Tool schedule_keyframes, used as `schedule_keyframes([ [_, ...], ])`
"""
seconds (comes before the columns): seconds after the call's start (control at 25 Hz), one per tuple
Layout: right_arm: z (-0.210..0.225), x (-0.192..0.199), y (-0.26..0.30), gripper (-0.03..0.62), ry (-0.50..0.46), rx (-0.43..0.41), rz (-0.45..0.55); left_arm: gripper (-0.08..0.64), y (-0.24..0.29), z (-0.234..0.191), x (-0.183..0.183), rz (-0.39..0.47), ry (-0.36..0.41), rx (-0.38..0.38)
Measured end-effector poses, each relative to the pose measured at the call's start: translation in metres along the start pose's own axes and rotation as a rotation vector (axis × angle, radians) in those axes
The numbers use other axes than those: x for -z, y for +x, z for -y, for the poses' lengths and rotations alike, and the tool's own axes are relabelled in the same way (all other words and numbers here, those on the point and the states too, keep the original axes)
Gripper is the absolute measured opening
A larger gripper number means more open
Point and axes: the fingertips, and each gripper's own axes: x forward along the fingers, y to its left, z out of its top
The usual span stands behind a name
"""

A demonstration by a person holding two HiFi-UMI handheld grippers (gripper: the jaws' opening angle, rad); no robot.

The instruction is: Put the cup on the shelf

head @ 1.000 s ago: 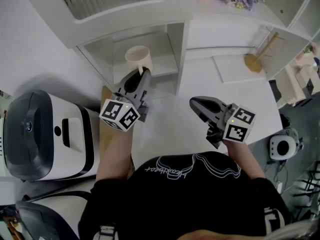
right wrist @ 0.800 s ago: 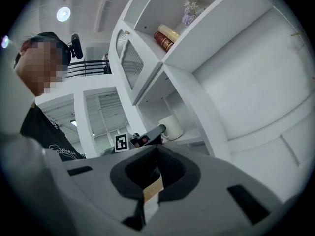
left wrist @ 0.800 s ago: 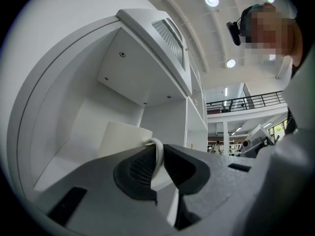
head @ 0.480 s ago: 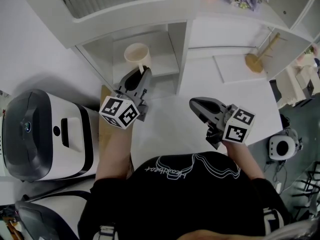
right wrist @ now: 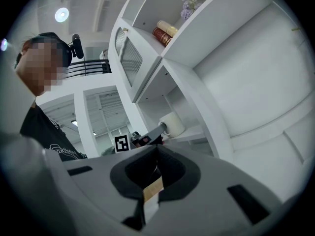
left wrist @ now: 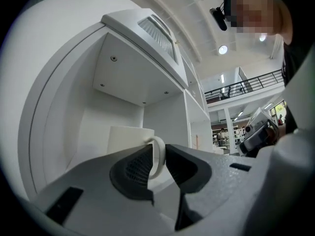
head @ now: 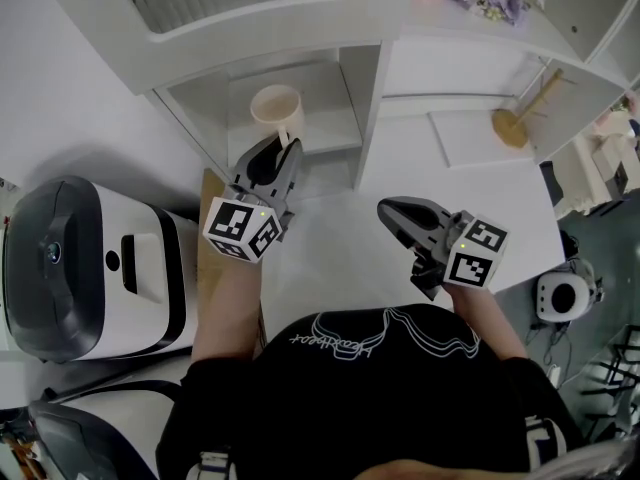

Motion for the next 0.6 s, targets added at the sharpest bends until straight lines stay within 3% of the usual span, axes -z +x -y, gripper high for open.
schedule_keyframes([
  [0.32,-0.002,0.001,0.003,0.008,0.0,-0.012,-0.004,0.126,-0.009,0.0,-0.001,0.005,0.002,-0.039],
  [0.6,-0.01,0.004,0.002,0.008,-0.031,-0.024,-0.012,0.13,-0.028,0.007,-0.005,-0.01,-0.022,-0.055],
])
